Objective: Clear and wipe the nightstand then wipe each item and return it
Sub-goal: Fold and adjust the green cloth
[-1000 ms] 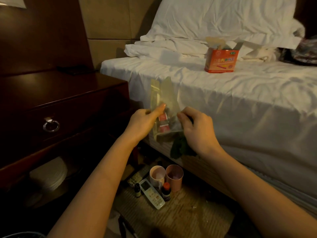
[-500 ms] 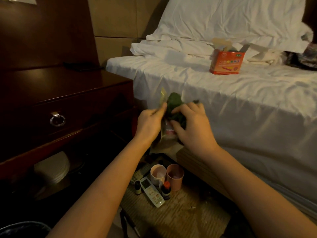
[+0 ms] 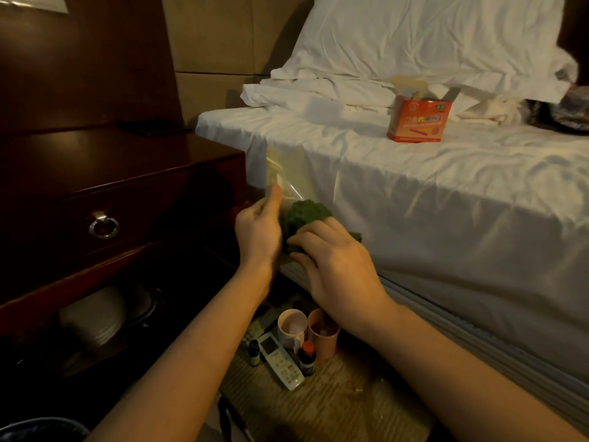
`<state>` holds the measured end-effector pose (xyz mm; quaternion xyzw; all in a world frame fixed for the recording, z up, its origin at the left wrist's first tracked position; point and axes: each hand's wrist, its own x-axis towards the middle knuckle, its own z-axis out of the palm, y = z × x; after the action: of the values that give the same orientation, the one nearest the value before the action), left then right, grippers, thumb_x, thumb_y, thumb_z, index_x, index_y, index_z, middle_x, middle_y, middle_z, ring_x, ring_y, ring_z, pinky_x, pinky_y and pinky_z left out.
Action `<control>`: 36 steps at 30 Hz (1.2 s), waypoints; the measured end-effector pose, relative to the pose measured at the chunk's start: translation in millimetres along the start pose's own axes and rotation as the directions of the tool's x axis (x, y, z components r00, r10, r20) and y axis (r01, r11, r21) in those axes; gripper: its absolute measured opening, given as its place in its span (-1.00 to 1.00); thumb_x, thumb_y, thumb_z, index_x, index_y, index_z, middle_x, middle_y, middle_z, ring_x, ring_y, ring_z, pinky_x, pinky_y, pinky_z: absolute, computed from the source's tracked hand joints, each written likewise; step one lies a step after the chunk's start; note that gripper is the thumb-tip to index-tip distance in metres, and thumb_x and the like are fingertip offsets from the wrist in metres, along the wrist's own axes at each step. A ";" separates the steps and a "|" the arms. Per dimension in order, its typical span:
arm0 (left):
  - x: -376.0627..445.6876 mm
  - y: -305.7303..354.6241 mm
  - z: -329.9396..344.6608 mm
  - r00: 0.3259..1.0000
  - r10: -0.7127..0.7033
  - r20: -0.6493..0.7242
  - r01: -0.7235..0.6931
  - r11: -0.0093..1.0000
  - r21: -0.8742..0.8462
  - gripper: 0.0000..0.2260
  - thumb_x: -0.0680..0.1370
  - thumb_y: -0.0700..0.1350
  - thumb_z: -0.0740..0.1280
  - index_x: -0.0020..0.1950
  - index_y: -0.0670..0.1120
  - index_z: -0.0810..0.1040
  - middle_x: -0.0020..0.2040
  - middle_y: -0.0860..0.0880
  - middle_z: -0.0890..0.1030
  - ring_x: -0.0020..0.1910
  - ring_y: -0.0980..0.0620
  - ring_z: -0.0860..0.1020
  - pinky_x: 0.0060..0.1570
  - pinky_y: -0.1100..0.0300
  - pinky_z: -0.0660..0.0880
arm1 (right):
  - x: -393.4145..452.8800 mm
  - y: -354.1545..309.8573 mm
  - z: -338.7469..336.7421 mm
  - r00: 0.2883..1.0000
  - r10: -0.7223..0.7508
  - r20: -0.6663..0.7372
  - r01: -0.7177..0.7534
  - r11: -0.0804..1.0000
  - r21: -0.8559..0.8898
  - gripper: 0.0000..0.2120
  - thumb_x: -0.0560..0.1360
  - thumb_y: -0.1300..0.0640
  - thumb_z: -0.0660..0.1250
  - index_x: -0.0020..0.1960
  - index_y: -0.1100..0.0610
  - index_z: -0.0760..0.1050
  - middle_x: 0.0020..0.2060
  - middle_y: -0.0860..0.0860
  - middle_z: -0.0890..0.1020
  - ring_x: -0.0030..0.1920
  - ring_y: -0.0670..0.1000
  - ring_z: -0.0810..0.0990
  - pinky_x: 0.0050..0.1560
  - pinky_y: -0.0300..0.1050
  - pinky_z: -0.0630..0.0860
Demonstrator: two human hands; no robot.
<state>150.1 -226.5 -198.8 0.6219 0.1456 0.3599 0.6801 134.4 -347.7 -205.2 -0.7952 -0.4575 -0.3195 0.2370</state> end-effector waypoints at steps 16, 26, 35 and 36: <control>11.1 26.3 -3.5 0.984 -0.174 0.032 0.176 0.949 -0.262 -0.82 0.53 -0.08 0.37 -0.26 -0.07 0.62 -0.24 -0.04 0.68 -0.15 -0.04 0.65 -0.04 0.06 0.55 | -10.0 17.2 1.7 0.989 0.150 0.003 -0.148 0.971 0.186 -0.81 0.51 0.06 0.21 -0.04 0.07 0.58 -0.14 -0.04 0.59 -0.12 -0.08 0.55 -0.13 -0.25 0.49; -9.4 3.2 6.8 0.856 -0.400 0.328 0.513 0.733 -0.447 -0.65 0.68 -0.07 -0.04 -0.09 -0.15 0.46 -0.24 -0.12 0.54 -0.23 -0.02 0.51 -0.20 0.19 0.48 | 19.1 -11.6 11.5 0.730 0.417 -0.542 -0.234 0.897 0.375 -0.85 0.50 0.19 0.26 -0.03 0.26 0.53 -0.06 0.07 0.40 -0.07 0.04 0.47 -0.06 -0.25 0.42; 3.4 12.1 2.5 0.825 -0.433 0.364 0.514 0.842 -0.165 -0.74 0.65 -0.14 0.10 0.15 -0.24 0.52 -0.28 -0.06 0.56 -0.29 0.04 0.52 -0.36 0.31 0.52 | 35.1 14.5 4.5 0.703 0.549 -0.451 -0.403 0.831 0.382 -0.86 0.54 0.02 0.22 -0.09 0.08 0.47 -0.13 -0.01 0.51 -0.04 0.06 0.49 -0.01 0.10 0.41; 7.1 7.6 2.6 0.834 -0.445 0.325 0.505 0.854 -0.126 -0.73 0.64 -0.13 0.13 0.23 -0.23 0.49 -0.18 -0.08 0.56 -0.21 0.01 0.53 -0.23 0.26 0.54 | 35.4 15.2 6.0 0.702 0.560 -0.440 -0.393 0.820 0.415 -0.88 0.56 0.03 0.20 -0.10 0.05 0.42 -0.21 -0.06 0.50 -0.13 -0.01 0.51 -0.09 0.05 0.43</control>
<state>154.4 -223.9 -189.3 0.5366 0.1588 0.0987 0.8229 162.8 -330.4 -185.0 -0.7186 -0.1882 -0.3877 0.5458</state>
